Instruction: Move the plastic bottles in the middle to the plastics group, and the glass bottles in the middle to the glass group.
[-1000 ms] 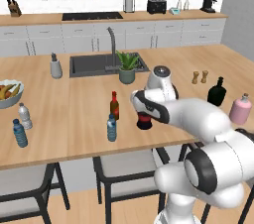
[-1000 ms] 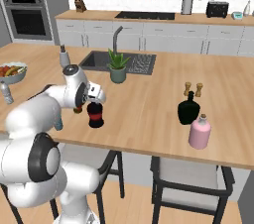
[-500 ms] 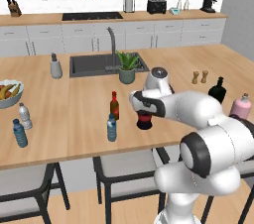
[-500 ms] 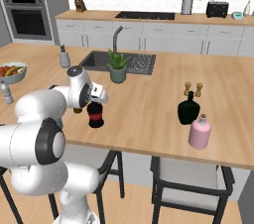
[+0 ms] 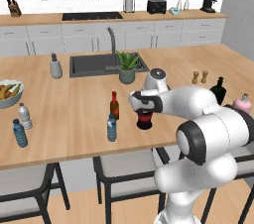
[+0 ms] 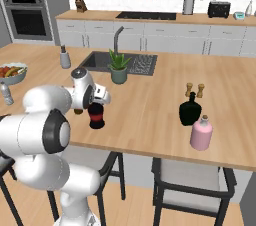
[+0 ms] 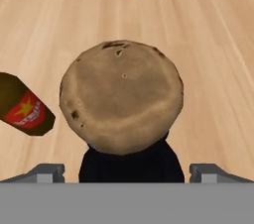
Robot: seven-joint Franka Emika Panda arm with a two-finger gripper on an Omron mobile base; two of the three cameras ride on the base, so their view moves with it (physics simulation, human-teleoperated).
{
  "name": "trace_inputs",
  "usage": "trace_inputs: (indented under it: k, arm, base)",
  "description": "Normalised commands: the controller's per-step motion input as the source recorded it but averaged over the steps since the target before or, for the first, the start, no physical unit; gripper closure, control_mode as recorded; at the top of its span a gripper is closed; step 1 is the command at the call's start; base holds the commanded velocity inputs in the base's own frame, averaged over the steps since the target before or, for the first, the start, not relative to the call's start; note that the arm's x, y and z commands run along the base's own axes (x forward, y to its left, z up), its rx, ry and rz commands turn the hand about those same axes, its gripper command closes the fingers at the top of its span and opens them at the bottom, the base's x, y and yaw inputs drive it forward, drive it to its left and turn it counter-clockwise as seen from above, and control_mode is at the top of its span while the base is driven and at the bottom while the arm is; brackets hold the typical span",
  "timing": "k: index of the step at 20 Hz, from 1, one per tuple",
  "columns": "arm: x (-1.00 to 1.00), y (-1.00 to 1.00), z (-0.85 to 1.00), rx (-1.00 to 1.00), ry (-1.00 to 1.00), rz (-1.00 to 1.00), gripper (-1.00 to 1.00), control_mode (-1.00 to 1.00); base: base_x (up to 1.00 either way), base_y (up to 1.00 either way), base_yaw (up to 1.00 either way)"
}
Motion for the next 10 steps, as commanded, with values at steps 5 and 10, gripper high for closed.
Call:
trace_inputs:
  k: [5,10]
  arm:
    - [0.08,0.0,-0.03,0.0,0.0,0.02,-1.0,-1.0]
    - [0.0,0.0,0.0,0.0,0.0,0.0,-1.0,-1.0]
  base:
    - [0.0,0.0,0.0]
    - [0.0,0.0,0.0]
